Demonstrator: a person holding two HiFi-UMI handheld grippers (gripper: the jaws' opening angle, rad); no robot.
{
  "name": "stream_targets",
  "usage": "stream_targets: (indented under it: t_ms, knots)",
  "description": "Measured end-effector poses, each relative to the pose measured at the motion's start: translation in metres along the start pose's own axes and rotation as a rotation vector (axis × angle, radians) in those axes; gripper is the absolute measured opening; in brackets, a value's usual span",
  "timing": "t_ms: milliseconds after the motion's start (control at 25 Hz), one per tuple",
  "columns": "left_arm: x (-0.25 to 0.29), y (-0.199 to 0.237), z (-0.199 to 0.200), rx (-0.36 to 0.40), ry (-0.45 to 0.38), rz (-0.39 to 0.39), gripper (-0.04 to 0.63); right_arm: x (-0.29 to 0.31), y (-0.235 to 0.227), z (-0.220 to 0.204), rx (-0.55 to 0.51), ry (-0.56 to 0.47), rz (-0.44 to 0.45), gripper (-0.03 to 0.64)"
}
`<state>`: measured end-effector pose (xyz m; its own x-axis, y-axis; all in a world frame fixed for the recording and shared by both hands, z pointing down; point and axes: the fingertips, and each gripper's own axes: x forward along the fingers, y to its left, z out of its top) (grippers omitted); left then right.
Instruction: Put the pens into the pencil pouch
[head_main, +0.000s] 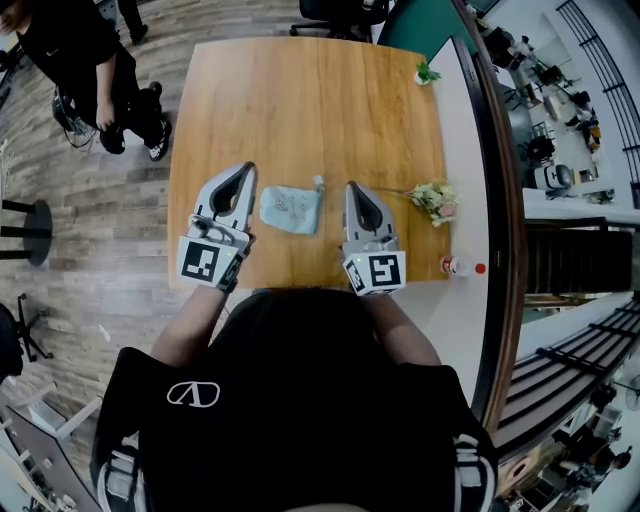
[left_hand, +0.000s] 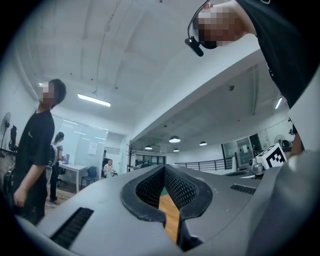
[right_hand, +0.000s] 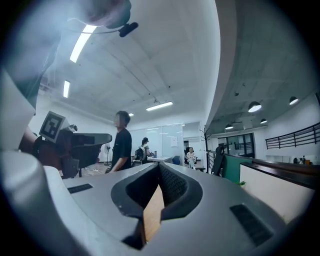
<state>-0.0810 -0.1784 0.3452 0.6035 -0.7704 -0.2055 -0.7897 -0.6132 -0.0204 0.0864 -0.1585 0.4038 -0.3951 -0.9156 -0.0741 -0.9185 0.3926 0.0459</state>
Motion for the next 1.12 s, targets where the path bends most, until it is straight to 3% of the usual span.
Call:
stream_targets:
  t_ms: [400,1120]
  knots:
    - [0.001,0.010,-0.008,-0.017,0.007,0.024,0.003,0.001,-0.034,0.000,-0.012,0.004,-0.114,0.000]
    - [-0.002,0.011,-0.010,-0.072,0.026,0.034,0.003,0.000,-0.031,-0.001,-0.018,0.020,-0.113,0.000]
